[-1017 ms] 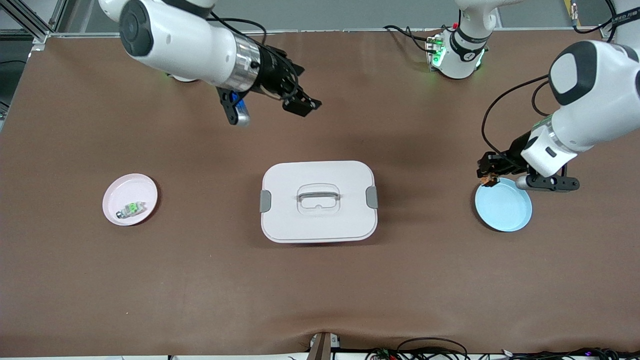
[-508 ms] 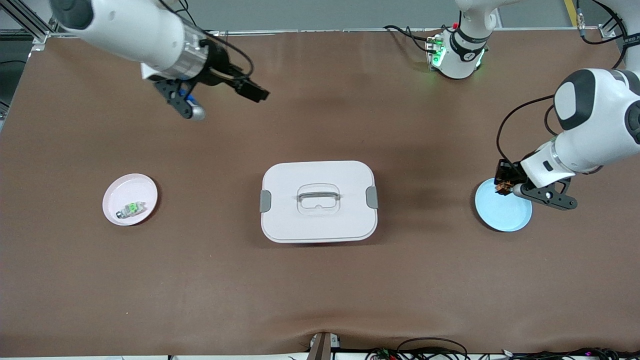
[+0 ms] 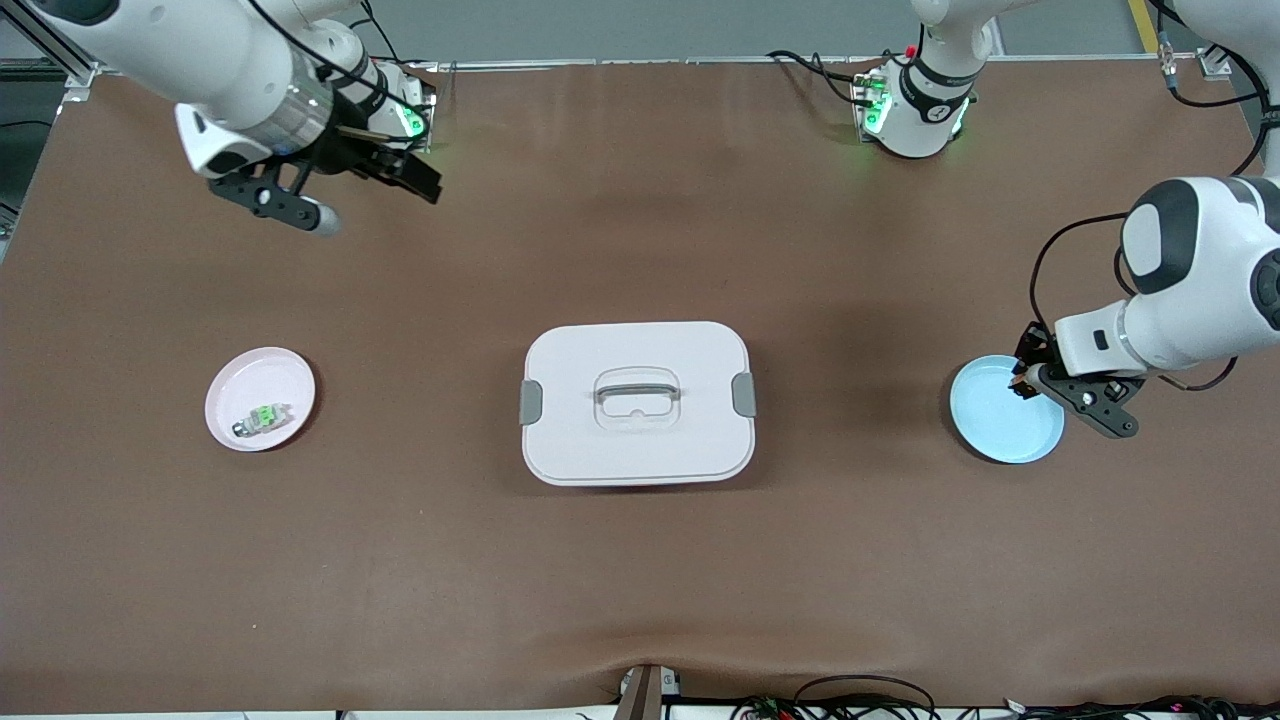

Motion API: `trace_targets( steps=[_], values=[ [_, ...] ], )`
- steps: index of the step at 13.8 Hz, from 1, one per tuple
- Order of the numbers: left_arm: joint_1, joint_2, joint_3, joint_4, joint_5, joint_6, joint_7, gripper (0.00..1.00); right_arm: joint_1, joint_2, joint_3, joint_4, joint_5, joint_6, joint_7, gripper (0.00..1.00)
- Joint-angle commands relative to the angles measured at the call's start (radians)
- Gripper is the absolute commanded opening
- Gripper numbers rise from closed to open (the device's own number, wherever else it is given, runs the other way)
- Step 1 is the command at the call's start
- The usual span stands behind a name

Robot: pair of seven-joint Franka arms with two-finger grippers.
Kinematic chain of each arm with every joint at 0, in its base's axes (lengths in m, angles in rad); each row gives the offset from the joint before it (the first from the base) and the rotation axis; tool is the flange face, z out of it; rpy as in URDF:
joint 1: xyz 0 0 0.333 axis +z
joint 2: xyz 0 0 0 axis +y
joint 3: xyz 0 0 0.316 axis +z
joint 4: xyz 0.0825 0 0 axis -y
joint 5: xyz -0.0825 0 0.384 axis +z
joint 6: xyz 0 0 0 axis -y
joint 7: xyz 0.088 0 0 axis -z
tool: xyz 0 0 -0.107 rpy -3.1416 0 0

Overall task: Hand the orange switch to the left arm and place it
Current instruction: 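Move the switch over the blue plate while the right gripper retracts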

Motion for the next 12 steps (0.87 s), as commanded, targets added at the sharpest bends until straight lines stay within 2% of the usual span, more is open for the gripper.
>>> trace_targets(
  steps=[1,5,12],
  values=[
    [0.013,0.049,-0.01,0.02,0.066,0.043,0.166,0.0,-0.058,-0.042,0.015,-0.036,-0.07,-0.012,-0.132,1.0],
    [0.019,0.092,-0.01,0.018,0.145,0.093,0.363,0.0,-0.196,-0.051,0.015,-0.041,-0.08,-0.025,-0.339,1.0],
    [0.078,0.196,-0.01,0.006,0.149,0.182,0.673,0.0,-0.377,-0.04,0.015,-0.027,-0.146,0.004,-0.606,1.0]
  ],
)
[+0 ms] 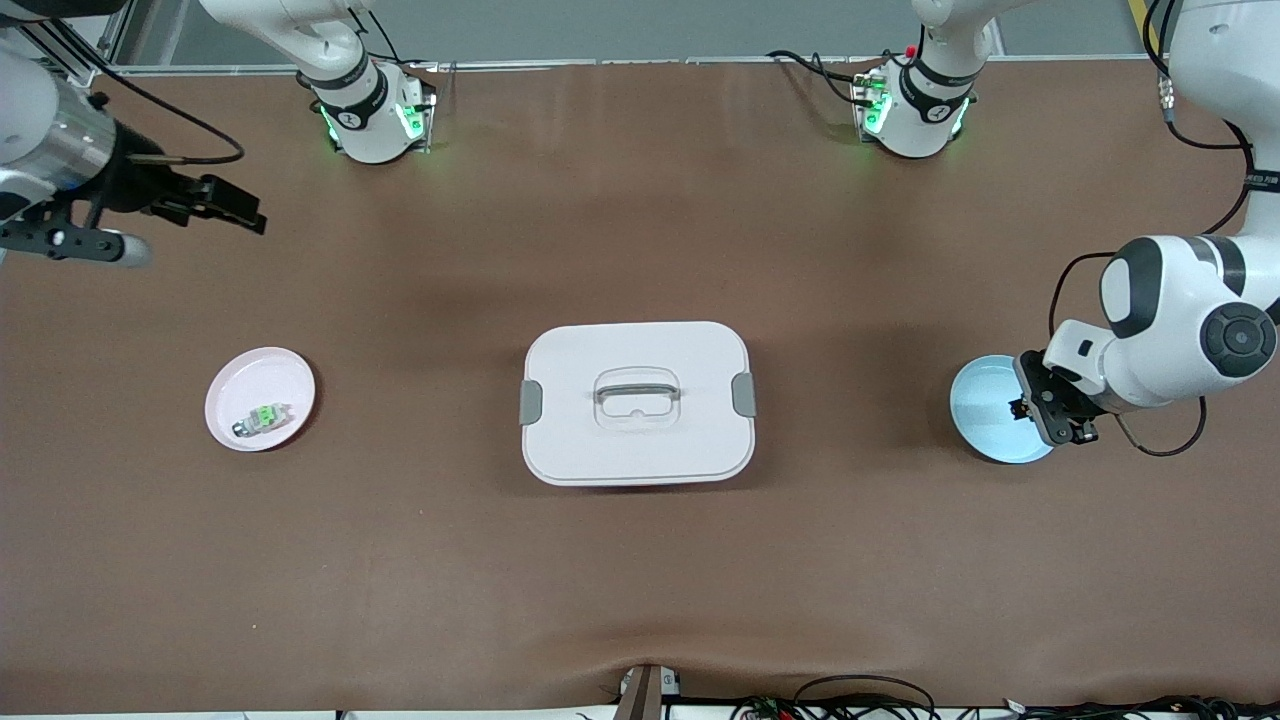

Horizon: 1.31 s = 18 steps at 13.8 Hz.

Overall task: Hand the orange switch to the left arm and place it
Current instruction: 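Move the switch over the blue plate while the right gripper retracts, then lower the switch onto the blue plate and open the left gripper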

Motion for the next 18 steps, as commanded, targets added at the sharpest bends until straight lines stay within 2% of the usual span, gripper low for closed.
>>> trace_targets(
  steps=[1,4,7,13,16,18],
  values=[
    [0.029,0.045,-0.01,-0.004,0.019,0.033,0.067,0.0,-0.085,-0.013,0.017,-0.008,-0.036,0.021,-0.086,1.0],
    [0.031,0.06,-0.009,-0.031,0.019,0.075,0.07,0.0,-0.123,0.003,0.017,0.012,-0.042,0.022,-0.094,1.0],
    [0.032,0.06,-0.01,-0.076,0.117,0.131,0.072,0.0,-0.149,0.027,0.017,0.054,-0.059,0.021,-0.138,1.0],
    [0.037,0.059,-0.009,-0.16,0.127,0.233,0.073,0.0,-0.163,0.041,0.017,0.083,-0.059,0.018,-0.169,1.0],
    [0.048,0.06,-0.01,-0.165,0.208,0.236,0.072,0.0,-0.161,0.047,0.017,0.089,-0.059,0.018,-0.172,1.0],
    [0.046,0.06,-0.01,-0.171,0.214,0.236,0.073,0.0,-0.161,0.047,0.017,0.09,-0.059,0.018,-0.174,1.0]
  ],
)
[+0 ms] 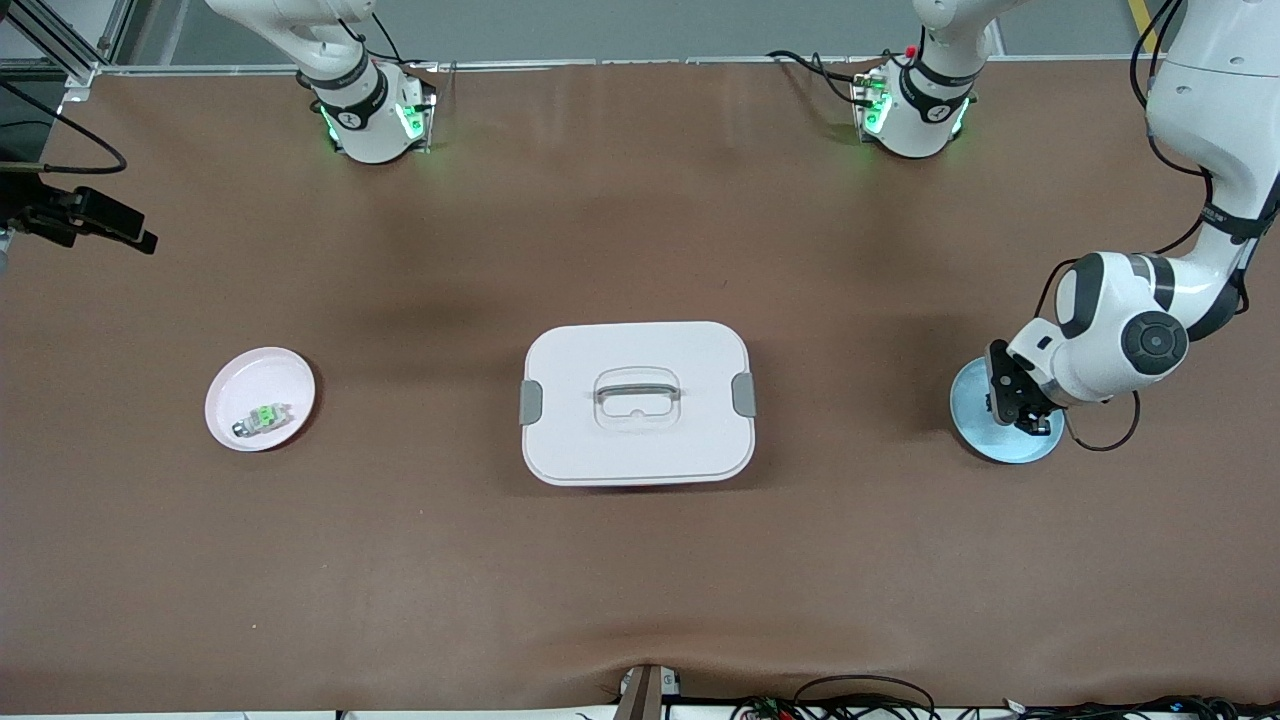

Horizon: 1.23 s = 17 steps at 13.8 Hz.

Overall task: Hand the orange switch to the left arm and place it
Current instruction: 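Lower the switch onto the blue plate and open the left gripper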

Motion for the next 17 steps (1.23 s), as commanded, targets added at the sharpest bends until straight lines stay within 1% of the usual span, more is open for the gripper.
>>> trace_targets(
  steps=[1,3,4,5,6,11,13,15,17],
  values=[
    [0.012,-0.015,-0.005,-0.019,0.027,0.017,0.013,0.0,-0.016,0.014,0.014,0.03,-0.014,-0.014,-0.013,1.0],
    [0.012,-0.015,-0.005,-0.019,0.027,0.018,0.012,0.01,-0.013,0.016,0.016,0.032,-0.014,-0.012,-0.013,1.0],
    [0.012,-0.014,-0.005,-0.019,0.027,0.023,0.012,0.19,-0.011,0.019,0.014,0.036,-0.014,-0.012,-0.013,1.0],
    [0.01,-0.014,-0.005,-0.015,0.025,0.023,0.01,0.46,-0.011,0.027,0.016,0.038,-0.014,-0.014,-0.013,1.0],
    [0.013,-0.014,-0.005,-0.016,0.025,0.021,-0.005,0.99,-0.013,0.028,0.016,0.046,-0.014,-0.014,-0.013,1.0],
    [0.016,-0.037,-0.013,0.005,0.012,0.02,-0.011,1.0,-0.011,0.034,0.016,0.053,-0.013,-0.012,-0.008,1.0],
    [0.016,-0.044,-0.019,0.039,0.008,0.003,-0.03,1.0,-0.01,0.039,0.016,0.056,-0.013,-0.014,-0.011,1.0],
    [0.013,-0.06,-0.021,0.059,-0.046,-0.026,-0.085,1.0,-0.01,0.039,0.014,0.058,-0.013,-0.014,-0.013,1.0],
    [0.012,-0.077,-0.04,0.088,-0.077,-0.075,-0.175,1.0,-0.01,0.039,0.016,0.058,-0.013,-0.014,-0.011,1.0]
  ],
)
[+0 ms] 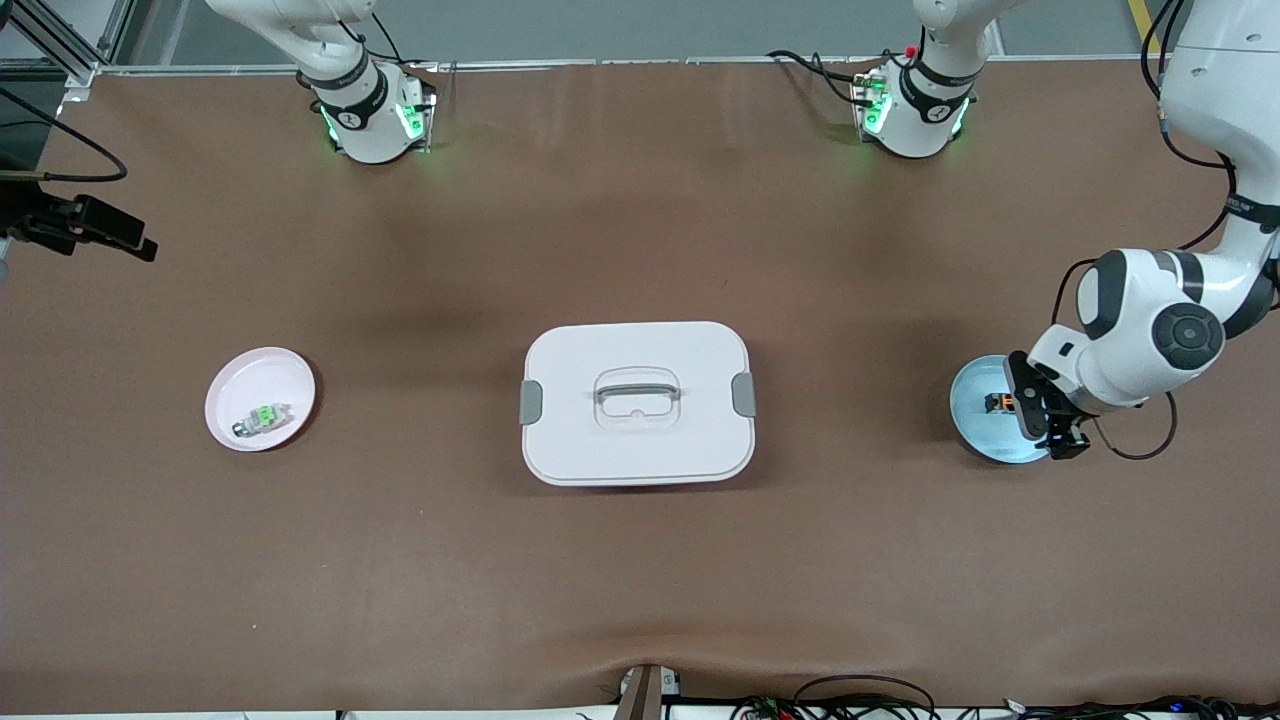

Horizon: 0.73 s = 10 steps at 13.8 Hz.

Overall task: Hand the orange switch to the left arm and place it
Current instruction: 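Lower the switch onto the blue plate and open the left gripper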

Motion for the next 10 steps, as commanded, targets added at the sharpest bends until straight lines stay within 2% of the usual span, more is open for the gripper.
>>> trace_targets(
  steps=[1,5,10],
  values=[
    [0.005,-0.041,-0.047,0.036,-0.032,-0.089,-0.129,1.0,-0.01,0.016,0.011,0.029,-0.013,-0.014,-0.01,1.0],
    [0.003,-0.066,-0.141,0.119,-0.031,-0.253,-0.503,1.0,-0.008,0.016,0.011,0.029,-0.013,-0.015,-0.01,1.0],
    [-0.001,-0.071,-0.251,0.193,-0.034,-0.318,-1.007,1.0,-0.008,0.015,0.011,0.029,-0.013,-0.015,-0.01,1.0]
  ],
)
